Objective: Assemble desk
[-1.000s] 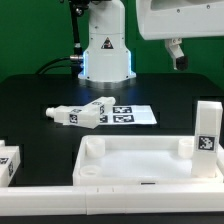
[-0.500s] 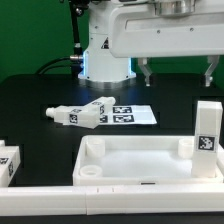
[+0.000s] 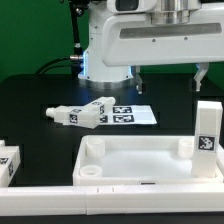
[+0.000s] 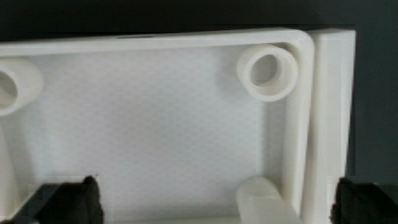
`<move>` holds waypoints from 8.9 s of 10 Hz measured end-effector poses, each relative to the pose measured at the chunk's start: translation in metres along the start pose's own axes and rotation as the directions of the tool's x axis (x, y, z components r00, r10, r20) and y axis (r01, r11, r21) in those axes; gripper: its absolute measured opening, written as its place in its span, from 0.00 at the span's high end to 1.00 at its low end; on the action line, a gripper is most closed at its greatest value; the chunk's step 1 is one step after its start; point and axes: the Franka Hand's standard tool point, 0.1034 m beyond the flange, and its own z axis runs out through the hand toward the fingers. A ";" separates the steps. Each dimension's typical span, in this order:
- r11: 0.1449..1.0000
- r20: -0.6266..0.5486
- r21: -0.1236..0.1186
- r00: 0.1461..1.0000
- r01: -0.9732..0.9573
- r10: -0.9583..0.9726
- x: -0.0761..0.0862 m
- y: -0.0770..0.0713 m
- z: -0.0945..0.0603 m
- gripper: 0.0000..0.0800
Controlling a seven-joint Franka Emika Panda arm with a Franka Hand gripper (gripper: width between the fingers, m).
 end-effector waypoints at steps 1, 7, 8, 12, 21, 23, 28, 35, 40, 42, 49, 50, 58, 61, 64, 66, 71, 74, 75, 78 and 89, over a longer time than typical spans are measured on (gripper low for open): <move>0.989 0.020 -0.002 0.989 0.145 -0.145 -0.013 0.014 0.010 0.19; 0.809 0.040 -0.020 0.809 0.588 -0.587 -0.046 0.064 0.034 0.19; 0.789 0.046 -0.021 0.789 0.614 -0.613 -0.048 0.065 0.036 0.19; 0.593 0.143 -0.039 0.591 0.805 -0.794 -0.100 0.055 0.066 0.19; 0.695 0.497 -0.025 0.612 0.719 -0.615 -0.135 0.037 0.079 0.19; 0.689 0.579 -0.001 0.562 0.725 -0.591 -0.137 0.039 0.083 0.19; 0.688 0.808 0.032 0.386 0.725 -0.445 -0.157 0.094 0.071 0.19; 0.682 0.863 0.062 0.305 0.729 -0.403 -0.178 0.100 0.096 0.19; 0.685 0.859 0.068 0.306 0.725 -0.409 -0.184 0.104 0.101 0.34; 0.685 0.859 0.068 0.307 0.725 -0.409 -0.184 0.104 0.101 0.58; 0.654 0.858 0.137 0.241 0.744 -0.453 -0.128 0.105 0.047 0.64; 0.646 0.849 0.116 0.262 0.754 -0.459 -0.114 0.097 0.028 0.64; 0.829 0.479 0.129 0.698 0.544 -0.533 -0.022 0.095 -0.040 0.64; 0.842 0.348 0.085 0.776 0.533 -0.527 -0.015 0.104 -0.048 0.64; 0.886 0.215 0.115 0.859 0.449 -0.464 0.004 0.101 -0.062 0.64; 0.922 0.042 0.201 0.938 0.330 -0.345 0.046 0.102 -0.088 0.64; 0.955 -0.210 0.116 0.946 0.274 -0.246 0.044 0.124 -0.085 0.64; 0.975 -0.364 0.085 0.917 0.208 -0.163 0.052 0.131 -0.073 0.64; 0.977 -0.380 0.082 0.913 0.195 -0.150 0.056 0.128 -0.071 0.64; 0.977 -0.372 0.073 0.914 0.201 -0.160 0.055 0.132 -0.071 0.64; 0.980 -0.334 0.008 0.924 0.198 -0.184 0.064 0.138 -0.044 0.64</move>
Offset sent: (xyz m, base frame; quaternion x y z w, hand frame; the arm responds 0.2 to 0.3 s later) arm -0.0358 -0.0324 -0.0402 0.0559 0.0787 -0.2915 0.9517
